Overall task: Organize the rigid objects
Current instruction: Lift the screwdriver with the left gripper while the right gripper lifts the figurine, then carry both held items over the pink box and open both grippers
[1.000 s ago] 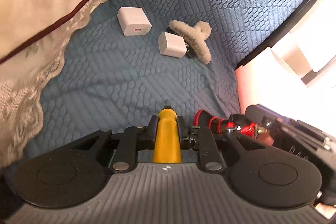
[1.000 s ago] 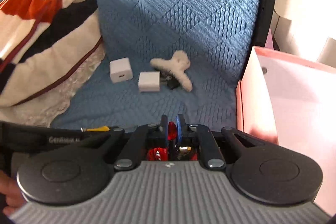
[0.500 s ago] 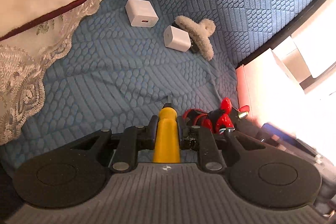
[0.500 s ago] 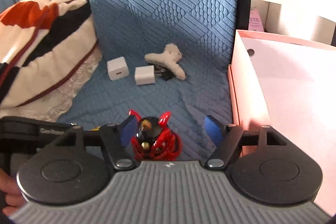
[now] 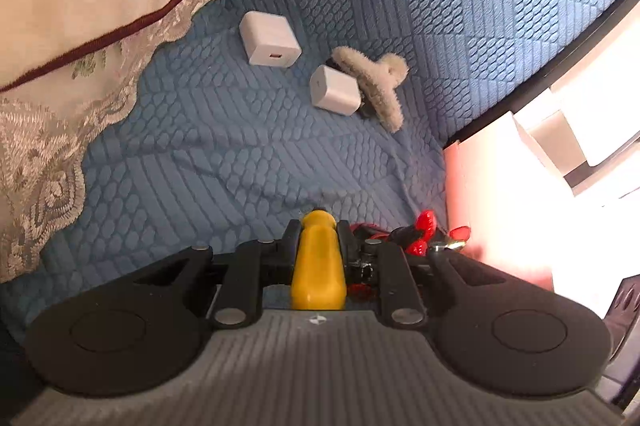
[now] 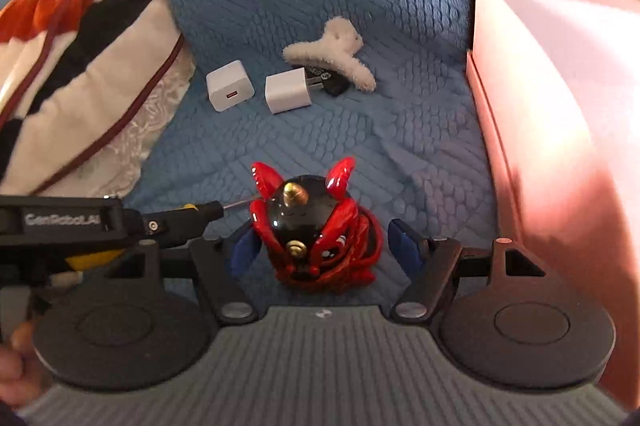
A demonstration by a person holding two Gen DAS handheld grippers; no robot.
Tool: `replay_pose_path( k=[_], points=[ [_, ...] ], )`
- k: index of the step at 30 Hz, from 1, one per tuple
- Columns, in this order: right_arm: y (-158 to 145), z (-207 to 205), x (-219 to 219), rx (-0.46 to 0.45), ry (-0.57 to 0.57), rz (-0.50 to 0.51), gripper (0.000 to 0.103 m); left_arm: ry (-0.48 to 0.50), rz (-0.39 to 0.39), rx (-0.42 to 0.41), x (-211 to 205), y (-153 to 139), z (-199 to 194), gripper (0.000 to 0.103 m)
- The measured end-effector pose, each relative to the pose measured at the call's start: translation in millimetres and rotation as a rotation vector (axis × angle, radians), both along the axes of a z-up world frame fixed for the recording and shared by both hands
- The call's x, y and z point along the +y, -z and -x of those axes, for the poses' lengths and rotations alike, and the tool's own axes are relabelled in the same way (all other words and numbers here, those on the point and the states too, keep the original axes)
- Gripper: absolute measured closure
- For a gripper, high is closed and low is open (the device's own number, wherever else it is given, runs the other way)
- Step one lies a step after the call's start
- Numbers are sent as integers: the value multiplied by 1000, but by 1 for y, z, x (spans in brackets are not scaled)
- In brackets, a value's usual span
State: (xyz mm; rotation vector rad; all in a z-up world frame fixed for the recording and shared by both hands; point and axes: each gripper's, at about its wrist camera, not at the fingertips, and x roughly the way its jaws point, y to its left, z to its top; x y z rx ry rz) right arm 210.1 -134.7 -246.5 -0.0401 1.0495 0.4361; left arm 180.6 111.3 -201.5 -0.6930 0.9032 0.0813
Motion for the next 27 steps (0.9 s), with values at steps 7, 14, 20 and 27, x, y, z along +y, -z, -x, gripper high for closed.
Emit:
replay_pose_path(
  k=[7,14,20,27],
  points=[
    [-11,5,-5,-64,36,59,42,13,1,-33,-5,-7,3,82],
    [-41,6,-17,-135,35,77,42,27,-10,-76,-11,-22,4,82],
    [-80,-1,-31,-175,25,74,42,61,-36,-127,-17,-50,1,82],
    [-118,-10,-48,-207,14,55,42,106,-97,-175,-38,-83,-5,82]
  ],
)
